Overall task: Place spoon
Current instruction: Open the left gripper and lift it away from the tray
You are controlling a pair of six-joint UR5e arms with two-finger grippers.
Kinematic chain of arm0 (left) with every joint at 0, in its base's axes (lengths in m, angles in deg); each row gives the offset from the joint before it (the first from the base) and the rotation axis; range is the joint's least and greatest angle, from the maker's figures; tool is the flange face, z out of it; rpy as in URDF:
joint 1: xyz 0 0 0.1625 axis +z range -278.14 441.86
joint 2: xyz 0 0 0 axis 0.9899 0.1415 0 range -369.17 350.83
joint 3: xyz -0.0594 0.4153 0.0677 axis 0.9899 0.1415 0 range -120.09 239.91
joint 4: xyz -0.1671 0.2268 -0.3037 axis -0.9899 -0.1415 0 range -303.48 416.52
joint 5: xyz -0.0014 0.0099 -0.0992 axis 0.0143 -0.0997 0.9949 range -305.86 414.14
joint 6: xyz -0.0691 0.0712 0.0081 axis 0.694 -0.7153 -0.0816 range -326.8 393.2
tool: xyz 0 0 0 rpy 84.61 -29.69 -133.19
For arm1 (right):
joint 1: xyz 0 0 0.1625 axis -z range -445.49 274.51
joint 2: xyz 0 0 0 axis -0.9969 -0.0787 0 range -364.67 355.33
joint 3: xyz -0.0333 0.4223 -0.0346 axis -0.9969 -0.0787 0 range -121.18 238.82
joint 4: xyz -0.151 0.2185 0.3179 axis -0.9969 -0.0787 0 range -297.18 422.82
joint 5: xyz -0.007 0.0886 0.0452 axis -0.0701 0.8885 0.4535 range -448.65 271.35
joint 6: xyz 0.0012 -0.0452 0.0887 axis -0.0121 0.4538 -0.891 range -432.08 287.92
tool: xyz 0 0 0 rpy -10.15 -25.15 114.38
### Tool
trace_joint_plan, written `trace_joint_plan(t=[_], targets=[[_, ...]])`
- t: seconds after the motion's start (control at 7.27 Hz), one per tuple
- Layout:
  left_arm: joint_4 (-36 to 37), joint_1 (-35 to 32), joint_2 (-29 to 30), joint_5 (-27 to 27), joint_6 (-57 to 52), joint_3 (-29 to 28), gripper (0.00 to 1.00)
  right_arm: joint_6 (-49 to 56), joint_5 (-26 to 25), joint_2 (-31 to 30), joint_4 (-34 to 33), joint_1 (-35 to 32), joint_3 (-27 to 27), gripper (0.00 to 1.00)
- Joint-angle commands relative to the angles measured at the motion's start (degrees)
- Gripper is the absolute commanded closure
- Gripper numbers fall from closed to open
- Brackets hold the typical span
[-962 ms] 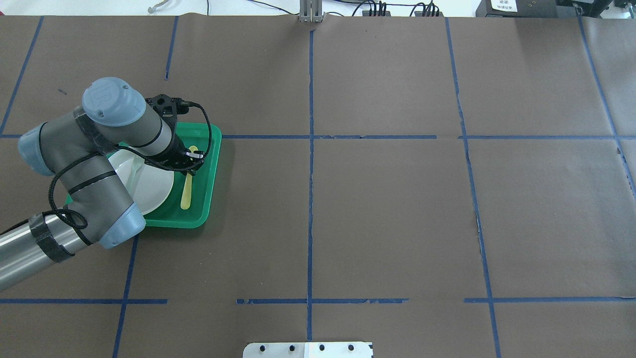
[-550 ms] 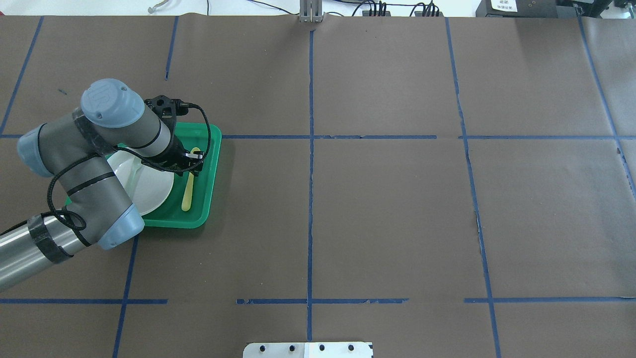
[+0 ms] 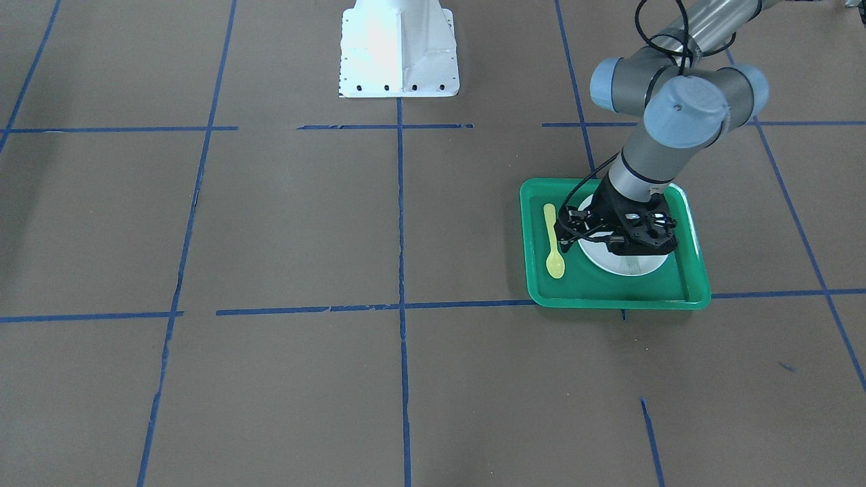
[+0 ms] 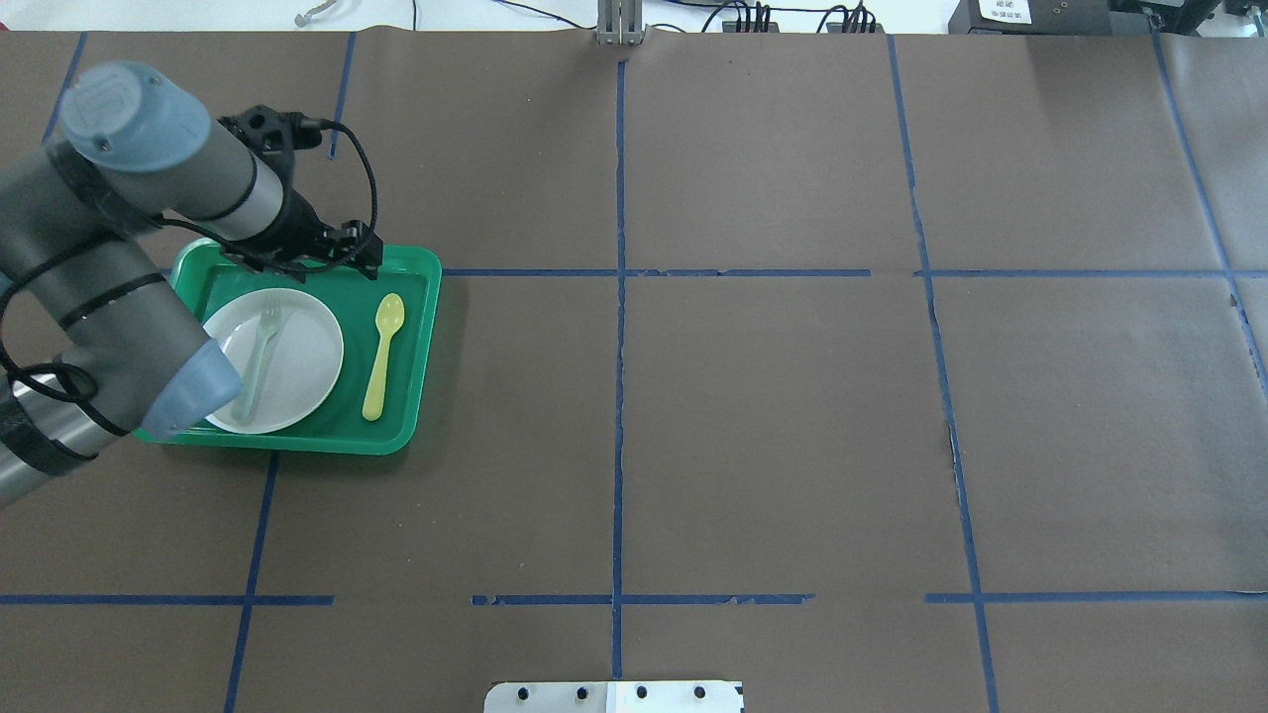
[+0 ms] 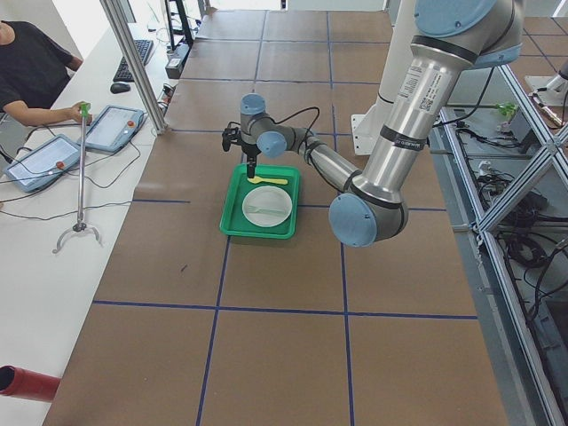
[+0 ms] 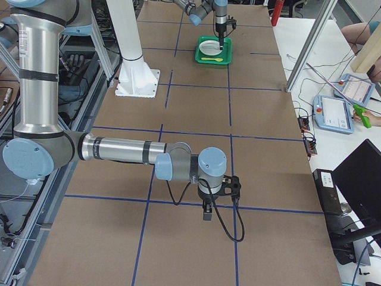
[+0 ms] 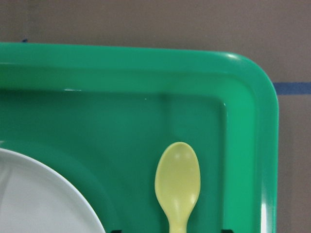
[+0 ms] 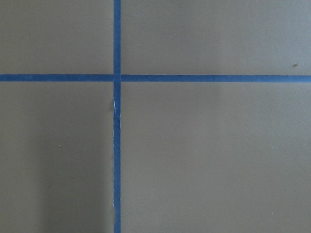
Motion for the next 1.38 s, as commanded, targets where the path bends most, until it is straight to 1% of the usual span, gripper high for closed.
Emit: trace_joint_plan(t=[0.0, 0.14, 0.28, 0.41, 0.69, 0.83, 0.96, 1.1, 1.24], targets=[[7.26, -9.85, -0.2, 3.22, -12.31, 3.0, 0.13, 0.0, 0.0, 0.0, 0.03, 0.0, 0.0, 0.0], [11.47, -14.6, -0.99, 4.88, -19.86, 3.1, 0.13, 0.0, 0.0, 0.0, -0.06, 0.0, 0.0, 0.0], [12.73, -19.08, -3.52, 8.99, -27.5, 3.1, 0.13, 0.0, 0.0, 0.09, 0.02, 0.0, 0.0, 0.0], [12.57, -21.56, -7.37, 9.72, -34.02, 3.1, 0.13, 0.0, 0.0, 0.0, -0.06, 0.0, 0.0, 0.0], [12.91, -32.08, -13.8, 9.82, -51.57, 1.79, 0.12, 0.0, 0.0, 0.0, -0.06, 0.0, 0.0, 0.0], [12.65, -37.97, -16.87, 9.82, -59.84, -1.26, 0.12, 0.0, 0.0, 0.0, -0.06, 0.0, 0.0, 0.0], [12.48, -44.03, -16.99, 13.3, -68.36, -7.12, 0.1, 0.0, 0.0, 0.0, -0.06, 0.0, 0.0, 0.0], [12.82, -44.87, -16.91, 16.9, -69.67, -8.92, 0.05, 0.0, 0.0, 0.0, 0.02, 0.0, 0.0, 0.0], [12.74, -44.88, -17.86, 16.94, -67.59, -8.59, 0.0, 0.0, 0.0, 0.0, 0.03, 0.0, 0.0, 0.0]])
